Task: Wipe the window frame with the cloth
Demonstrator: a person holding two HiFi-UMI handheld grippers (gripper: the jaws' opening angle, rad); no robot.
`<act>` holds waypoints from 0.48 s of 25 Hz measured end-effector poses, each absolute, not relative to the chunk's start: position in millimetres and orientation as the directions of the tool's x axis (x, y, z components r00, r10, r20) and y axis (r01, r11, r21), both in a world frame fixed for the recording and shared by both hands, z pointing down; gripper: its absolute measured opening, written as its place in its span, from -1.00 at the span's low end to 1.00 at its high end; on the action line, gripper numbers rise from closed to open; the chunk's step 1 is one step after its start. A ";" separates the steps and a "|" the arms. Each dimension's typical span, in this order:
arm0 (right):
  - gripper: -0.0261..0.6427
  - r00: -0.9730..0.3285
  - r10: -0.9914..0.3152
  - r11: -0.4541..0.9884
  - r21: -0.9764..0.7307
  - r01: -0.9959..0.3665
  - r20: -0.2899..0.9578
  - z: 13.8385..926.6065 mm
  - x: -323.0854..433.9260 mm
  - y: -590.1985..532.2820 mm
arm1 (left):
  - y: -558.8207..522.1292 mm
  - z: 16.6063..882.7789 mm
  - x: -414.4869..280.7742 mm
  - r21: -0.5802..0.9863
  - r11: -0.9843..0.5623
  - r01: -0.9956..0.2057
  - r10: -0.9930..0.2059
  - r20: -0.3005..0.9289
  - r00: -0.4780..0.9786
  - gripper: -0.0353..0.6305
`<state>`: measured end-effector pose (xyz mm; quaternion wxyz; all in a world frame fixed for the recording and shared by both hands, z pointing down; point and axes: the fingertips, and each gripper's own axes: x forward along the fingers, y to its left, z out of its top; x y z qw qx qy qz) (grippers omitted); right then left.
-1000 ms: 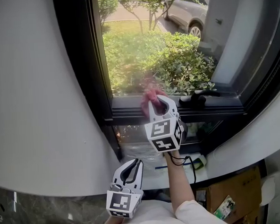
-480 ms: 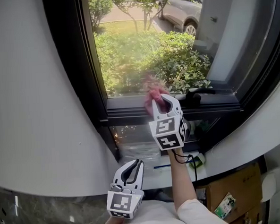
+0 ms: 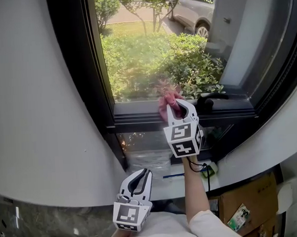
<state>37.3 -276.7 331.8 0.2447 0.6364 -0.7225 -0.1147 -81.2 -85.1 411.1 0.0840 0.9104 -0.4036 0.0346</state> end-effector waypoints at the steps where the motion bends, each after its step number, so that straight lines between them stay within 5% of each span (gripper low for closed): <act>1: -0.70 -0.066 -0.976 0.160 0.476 -0.865 0.207 332.1 40.3 -276.1 | -84.8 410.9 -81.2 0.125 -0.660 -0.741 -0.729 0.130 0.672 -0.77; 12: -0.70 -0.057 -0.979 0.144 0.462 -0.875 0.197 333.0 49.8 -275.3 | -83.3 409.5 -85.1 0.122 -0.655 -0.746 -0.736 0.121 0.666 -0.77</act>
